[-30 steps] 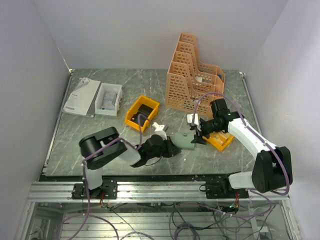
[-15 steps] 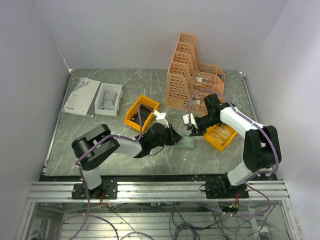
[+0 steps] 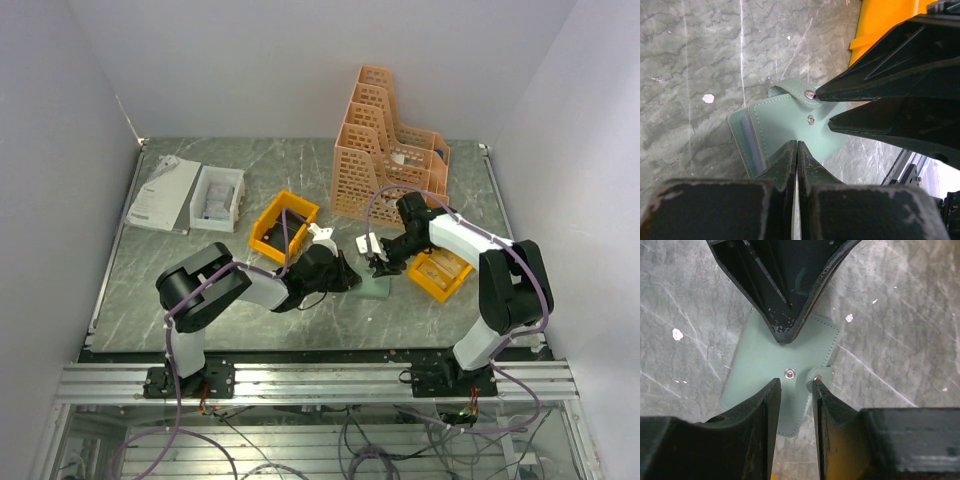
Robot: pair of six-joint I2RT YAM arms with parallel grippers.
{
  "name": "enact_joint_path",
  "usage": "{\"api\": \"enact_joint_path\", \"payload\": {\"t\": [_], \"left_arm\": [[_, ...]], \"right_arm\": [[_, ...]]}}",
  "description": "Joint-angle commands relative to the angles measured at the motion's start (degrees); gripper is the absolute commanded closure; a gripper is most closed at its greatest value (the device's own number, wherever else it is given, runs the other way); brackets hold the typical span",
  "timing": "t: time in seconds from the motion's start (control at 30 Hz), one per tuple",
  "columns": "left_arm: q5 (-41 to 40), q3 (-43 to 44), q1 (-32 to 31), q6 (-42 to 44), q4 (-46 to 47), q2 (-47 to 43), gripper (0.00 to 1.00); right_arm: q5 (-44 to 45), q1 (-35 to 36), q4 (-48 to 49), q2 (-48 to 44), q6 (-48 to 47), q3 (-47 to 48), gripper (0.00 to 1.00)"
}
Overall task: Put the credit cards into the card holder
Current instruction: Close the card holder at the center of the board.
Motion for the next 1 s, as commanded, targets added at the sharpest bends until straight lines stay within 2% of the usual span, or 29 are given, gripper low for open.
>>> {"api": "enact_joint_path", "payload": {"t": [0.0,0.27,0.73,0.97], "left_arm": [[1.03,-0.06,0.31,-0.02,0.76,0.98,0.93],[1.15,-1.21,0.73,-0.54,1.81,1.08,0.93],[1.49,-1.58,0.71,-0.9,2.61,1.08,0.93],[1.44,-1.63,0.73,-0.99,2.63,1.08,0.93]], "right_arm": [[1.45,0.84,1.23,1.21,0.74,-0.22,0.68],[2.81,1.73,2.94,2.34,2.72,0.3,0.75],[3.15,2.14,5.08,1.45,3.86,-0.36,0.77],[3.21,2.13,3.08,2.27,2.96,0.62,0.94]]}}
